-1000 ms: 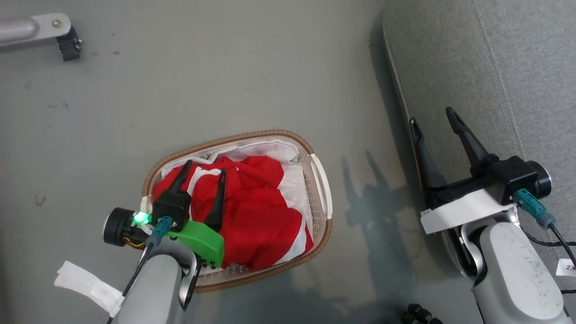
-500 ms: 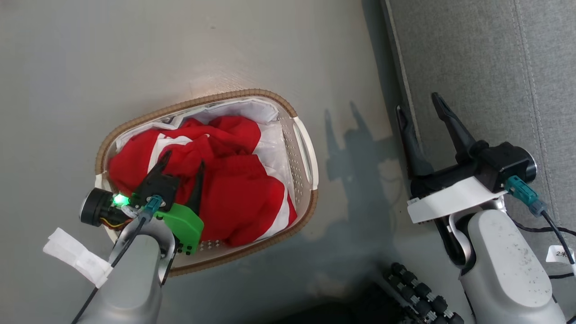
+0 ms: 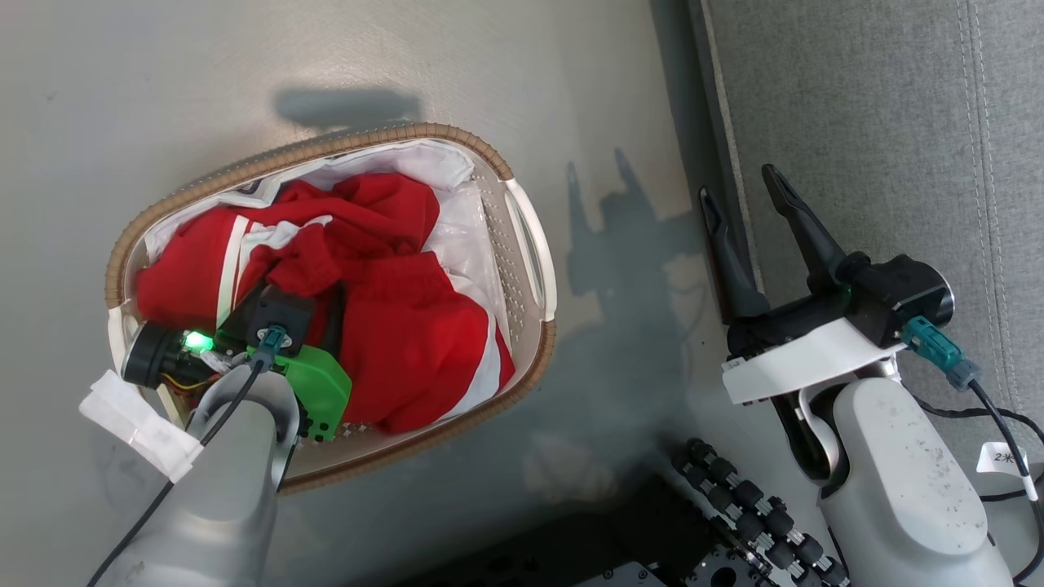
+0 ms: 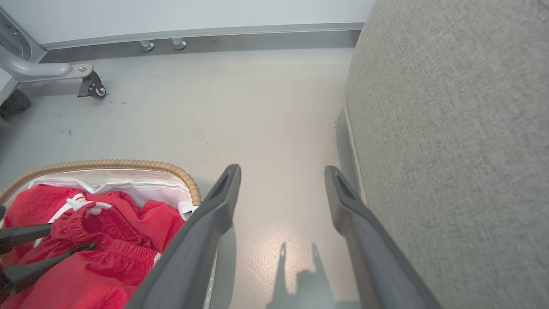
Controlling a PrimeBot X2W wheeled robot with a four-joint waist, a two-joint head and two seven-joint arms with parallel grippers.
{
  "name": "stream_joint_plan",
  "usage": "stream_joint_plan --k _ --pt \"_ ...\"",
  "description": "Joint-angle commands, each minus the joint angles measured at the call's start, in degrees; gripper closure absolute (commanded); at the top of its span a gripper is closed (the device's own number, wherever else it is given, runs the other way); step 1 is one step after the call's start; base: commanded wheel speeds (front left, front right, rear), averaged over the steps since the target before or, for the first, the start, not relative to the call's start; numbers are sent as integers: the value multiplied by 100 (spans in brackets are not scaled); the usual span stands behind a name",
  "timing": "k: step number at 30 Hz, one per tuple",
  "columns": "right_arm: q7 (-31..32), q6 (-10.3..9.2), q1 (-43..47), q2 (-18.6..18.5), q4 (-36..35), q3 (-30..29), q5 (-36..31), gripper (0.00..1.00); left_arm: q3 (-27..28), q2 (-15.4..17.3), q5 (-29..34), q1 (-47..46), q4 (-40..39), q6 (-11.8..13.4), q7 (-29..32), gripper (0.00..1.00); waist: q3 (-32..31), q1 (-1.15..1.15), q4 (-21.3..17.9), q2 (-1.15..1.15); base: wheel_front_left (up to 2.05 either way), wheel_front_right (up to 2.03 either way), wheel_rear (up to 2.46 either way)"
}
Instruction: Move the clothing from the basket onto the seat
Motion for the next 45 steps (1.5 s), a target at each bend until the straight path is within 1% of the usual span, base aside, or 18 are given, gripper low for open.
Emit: stream_joint_plan --k 1,2,3,4,5,8,14,18,23,29,32,35,45 --pt "-26 -4 -16 11 -16 -5 91 0 2 -11 -17 -111 141 7 0 0 -18 -1 9 0 0 0 0" --pt "-26 -4 -28 16 -27 -2 116 0 32 -46 -87 -137 251 -1 1 0 -33 -1 14 0 0 0 0" --pt "-26 -4 -45 22 -39 12 159 0 33 -90 -121 -175 372 -36 1 58 -63 -1 22 0 0 0 0" --pt "-26 -4 -54 27 -40 18 194 0 29 -118 -156 -212 454 -49 1 96 -91 -1 30 0 0 0 0" --pt "-26 -4 -73 29 -55 8 215 0 53 -150 -231 -229 599 -73 1 100 -140 -1 44 0 0 0 0" --pt "-26 -4 -62 32 -64 3 328 0 99 -245 -406 -252 815 -149 1 100 -317 -1 85 0 0 0 0" --pt "-26 -4 2 38 -20 -96 441 0 61 -397 -719 148 595 -267 1 100 -907 -1 203 0 0 0 0" --pt "-26 -4 124 36 106 -122 630 0 -56 -444 -888 494 224 -303 1 100 -1423 -1 311 0 0 0 0" --pt "-26 -4 336 -44 255 -89 747 0 -265 -499 -1291 1084 -264 -308 0 100 -2059 -1 465 0 0 0 0" --pt "-26 -4 579 -58 423 -174 771 0 -500 -366 -1647 1596 -984 -310 -1 100 -2688 -1 656 0 0 0 0" --pt "-26 -4 723 -62 491 -137 918 0 -615 -350 -1772 1764 -1300 -310 -1 100 -2984 -1 761 0 0 0 0" --pt "-26 -5 854 -160 542 -98 1060 0 -683 -328 -1869 1903 -1632 -311 -1 100 -3292 -1 855 0 0 0 0" --pt "-26 -5 1358 -240 760 41 1002 0 -736 -330 -2083 2247 -2573 -311 -1 100 -4197 -1 1034 0 0 0 0"
